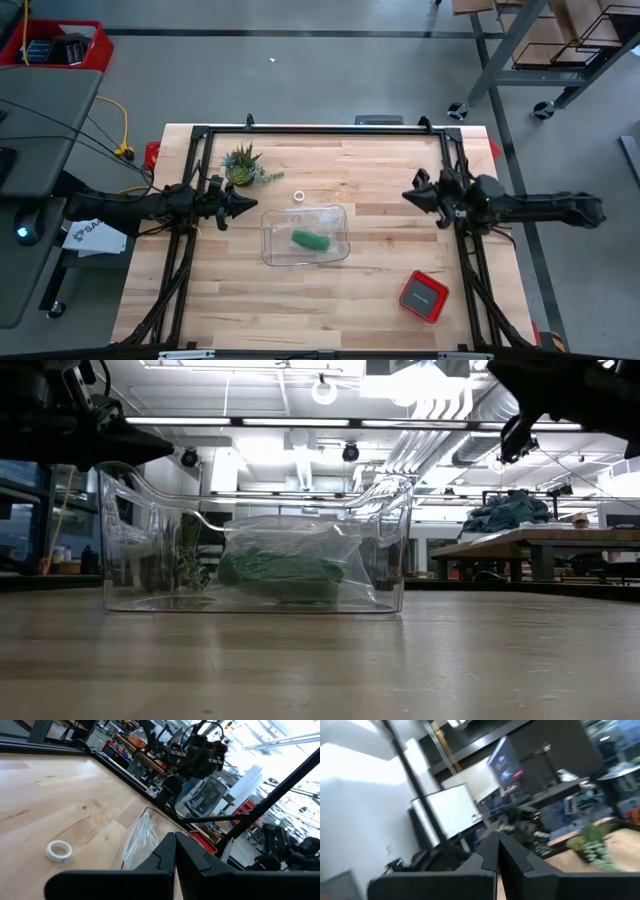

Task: Roll bandage
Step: Return to Home Position

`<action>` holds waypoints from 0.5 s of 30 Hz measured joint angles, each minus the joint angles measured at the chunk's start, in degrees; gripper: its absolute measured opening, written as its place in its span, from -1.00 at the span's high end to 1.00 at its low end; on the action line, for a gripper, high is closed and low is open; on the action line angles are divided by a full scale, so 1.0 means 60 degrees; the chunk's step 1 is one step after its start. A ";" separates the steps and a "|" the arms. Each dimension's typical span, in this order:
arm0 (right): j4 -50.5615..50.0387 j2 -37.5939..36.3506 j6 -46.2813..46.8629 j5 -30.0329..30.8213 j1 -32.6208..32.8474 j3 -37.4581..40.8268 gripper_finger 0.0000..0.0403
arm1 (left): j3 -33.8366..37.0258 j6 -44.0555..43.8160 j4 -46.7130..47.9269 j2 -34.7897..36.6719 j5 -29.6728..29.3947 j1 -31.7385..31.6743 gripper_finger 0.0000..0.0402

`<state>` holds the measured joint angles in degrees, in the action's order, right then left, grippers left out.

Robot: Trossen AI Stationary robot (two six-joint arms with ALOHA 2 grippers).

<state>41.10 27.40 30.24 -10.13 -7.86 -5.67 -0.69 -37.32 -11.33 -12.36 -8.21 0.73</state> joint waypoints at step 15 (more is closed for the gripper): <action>-0.1746 -0.0024 -0.1866 0.0029 0.1465 0.0171 1.00 | -0.0001 -0.0001 -0.0007 0.0000 -0.0004 0.0000 1.00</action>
<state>30.62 27.26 19.05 -9.96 0.93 -4.64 -0.69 -37.32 -11.38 -12.36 -8.23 0.73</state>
